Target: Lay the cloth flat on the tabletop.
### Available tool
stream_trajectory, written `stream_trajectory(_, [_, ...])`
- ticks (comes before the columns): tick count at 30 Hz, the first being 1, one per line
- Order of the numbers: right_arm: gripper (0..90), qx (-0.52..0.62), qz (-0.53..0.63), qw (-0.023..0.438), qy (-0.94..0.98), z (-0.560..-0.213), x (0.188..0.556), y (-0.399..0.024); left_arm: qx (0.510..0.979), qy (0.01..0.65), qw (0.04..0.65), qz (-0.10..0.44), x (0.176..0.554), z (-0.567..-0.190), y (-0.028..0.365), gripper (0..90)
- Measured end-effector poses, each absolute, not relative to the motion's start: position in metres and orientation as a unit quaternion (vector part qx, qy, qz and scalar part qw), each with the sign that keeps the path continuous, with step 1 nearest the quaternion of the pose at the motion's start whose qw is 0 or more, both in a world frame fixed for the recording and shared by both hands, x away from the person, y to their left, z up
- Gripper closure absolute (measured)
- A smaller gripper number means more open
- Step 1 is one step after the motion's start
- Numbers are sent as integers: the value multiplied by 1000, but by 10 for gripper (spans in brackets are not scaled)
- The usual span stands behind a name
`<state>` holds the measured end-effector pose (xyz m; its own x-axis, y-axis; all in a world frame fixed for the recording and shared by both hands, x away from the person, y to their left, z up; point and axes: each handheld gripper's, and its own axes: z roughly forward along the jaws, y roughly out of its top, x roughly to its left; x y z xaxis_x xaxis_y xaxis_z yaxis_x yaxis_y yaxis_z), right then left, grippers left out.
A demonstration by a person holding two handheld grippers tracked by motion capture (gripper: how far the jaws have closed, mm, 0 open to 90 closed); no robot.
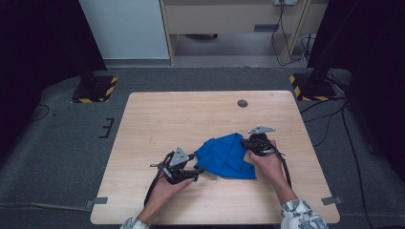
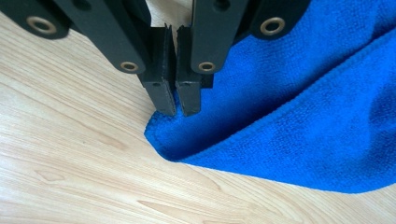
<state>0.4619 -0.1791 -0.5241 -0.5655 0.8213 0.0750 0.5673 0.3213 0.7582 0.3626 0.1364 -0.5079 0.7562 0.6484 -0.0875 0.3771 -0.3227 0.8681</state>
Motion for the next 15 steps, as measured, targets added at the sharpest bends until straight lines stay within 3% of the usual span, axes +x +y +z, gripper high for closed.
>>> stream_trajectory(8, [872,430,393,164,796,-521,458,-176,816,287,486,123,357,-510,118,318])
stream_trajectory(15, [868,426,398,159,797,-520,455,-172,827,264,482,122,355,-514,106,264])
